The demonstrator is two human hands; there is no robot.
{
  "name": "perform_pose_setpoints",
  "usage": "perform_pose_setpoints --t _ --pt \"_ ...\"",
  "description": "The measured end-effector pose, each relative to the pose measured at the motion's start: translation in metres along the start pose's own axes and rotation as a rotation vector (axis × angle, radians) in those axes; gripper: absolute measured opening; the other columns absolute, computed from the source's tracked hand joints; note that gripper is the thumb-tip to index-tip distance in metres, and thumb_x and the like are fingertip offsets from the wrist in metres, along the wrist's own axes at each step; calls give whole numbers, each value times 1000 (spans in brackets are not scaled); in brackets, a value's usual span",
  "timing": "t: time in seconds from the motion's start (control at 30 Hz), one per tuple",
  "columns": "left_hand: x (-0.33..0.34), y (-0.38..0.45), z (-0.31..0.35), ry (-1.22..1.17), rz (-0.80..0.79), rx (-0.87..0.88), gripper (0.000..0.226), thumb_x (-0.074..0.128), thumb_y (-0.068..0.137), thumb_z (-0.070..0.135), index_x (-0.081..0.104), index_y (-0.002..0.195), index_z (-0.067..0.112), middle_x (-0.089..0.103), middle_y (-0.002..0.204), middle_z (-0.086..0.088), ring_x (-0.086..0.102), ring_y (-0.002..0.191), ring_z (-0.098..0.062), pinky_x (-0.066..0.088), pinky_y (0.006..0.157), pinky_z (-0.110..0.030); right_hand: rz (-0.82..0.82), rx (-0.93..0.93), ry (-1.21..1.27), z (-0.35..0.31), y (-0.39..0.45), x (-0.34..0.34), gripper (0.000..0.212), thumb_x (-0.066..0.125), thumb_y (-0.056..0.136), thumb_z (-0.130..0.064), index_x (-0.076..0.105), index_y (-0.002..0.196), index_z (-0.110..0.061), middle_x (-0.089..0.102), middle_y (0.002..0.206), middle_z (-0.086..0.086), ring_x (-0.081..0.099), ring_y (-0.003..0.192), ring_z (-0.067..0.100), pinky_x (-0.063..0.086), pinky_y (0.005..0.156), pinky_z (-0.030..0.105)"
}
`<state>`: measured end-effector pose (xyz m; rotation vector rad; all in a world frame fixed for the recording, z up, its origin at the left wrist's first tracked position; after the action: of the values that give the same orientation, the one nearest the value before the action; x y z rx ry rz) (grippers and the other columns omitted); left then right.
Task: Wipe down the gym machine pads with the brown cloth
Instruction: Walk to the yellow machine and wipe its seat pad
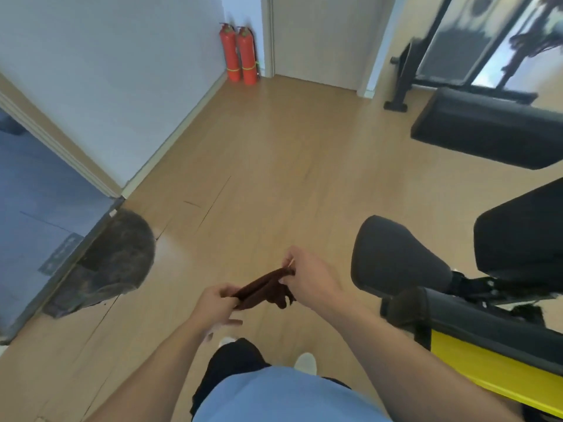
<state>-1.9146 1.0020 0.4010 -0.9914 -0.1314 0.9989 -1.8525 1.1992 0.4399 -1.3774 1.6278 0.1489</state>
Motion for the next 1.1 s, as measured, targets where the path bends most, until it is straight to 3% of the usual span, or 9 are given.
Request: perform_pose_setpoints --t 0.07,0.17,0.3,0.47,0.7,0.83,0.93,1.03,1.1 --pt "1 26 36 25 -22 -35 16 54 97 8 68 103 11 71 99 -14 74 77 -31 62 58 -35 18 89 -8 8 24 -11 21 68 96 -33 62 115 -35 72 98 -7 69 84 15 63 75 37" --pt "9 75 91 143 -56 -38 18 51 98 15 65 109 9 67 84 -13 66 54 -25 52 49 -28 24 250 7 26 60 -26 14 64 97 -36 71 110 -33 71 86 -9 67 79 14 62 77 37" --pt "39 140 168 176 -285 4 25 43 103 10 64 117 12 74 105 -13 78 75 -28 63 62 -34 63 425 212 47 102 -43 12 63 98 -34 68 109 -31 71 90 -8 67 83 14 59 73 34" --pt "83 195 263 271 -463 150 24 47 104 12 65 121 11 71 115 -14 70 99 -25 58 77 -35 225 601 589 59 137 -65 7 62 100 -30 63 103 -23 67 88 -7 62 78 6 44 58 19" --pt "175 221 344 552 -617 413 20 62 96 13 70 111 24 73 105 -6 70 101 -23 60 92 -43 499 784 1008 87 169 -72 9 68 96 -31 62 97 -24 73 95 -4 69 91 14 55 85 36" --pt "241 242 364 592 -653 397 35 54 93 -3 74 91 24 75 98 -19 71 83 -27 60 79 -42 564 849 1135 124 196 -75 4 65 98 -28 63 100 -30 76 100 -9 69 95 14 52 87 35" --pt "281 251 375 684 -686 500 44 56 87 -1 77 77 37 77 93 -14 73 86 -33 62 80 -46 577 871 1191 147 211 -82 10 62 99 -29 67 94 -35 77 95 -11 70 94 17 53 83 35" --pt "317 243 383 788 -822 604 23 65 80 17 75 91 35 79 94 -4 76 89 -25 62 83 -47 719 939 1422 175 213 -81 14 59 101 -20 70 100 -29 79 97 -5 75 94 19 56 86 39" --pt "338 236 380 775 -979 517 28 72 78 24 71 103 37 79 102 -3 75 97 -24 60 87 -46 837 1024 1665 194 204 -71 14 56 103 -12 67 109 -17 79 104 6 77 95 24 57 82 37"
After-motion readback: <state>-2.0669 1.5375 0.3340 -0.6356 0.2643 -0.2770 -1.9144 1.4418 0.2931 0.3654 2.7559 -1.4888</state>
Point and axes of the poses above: each hand's wrist, its own y-axis towards the middle knuckle, its own x-axis out of the palm, z = x × y, the point moved 1 cm from there along y, towards the middle knuckle
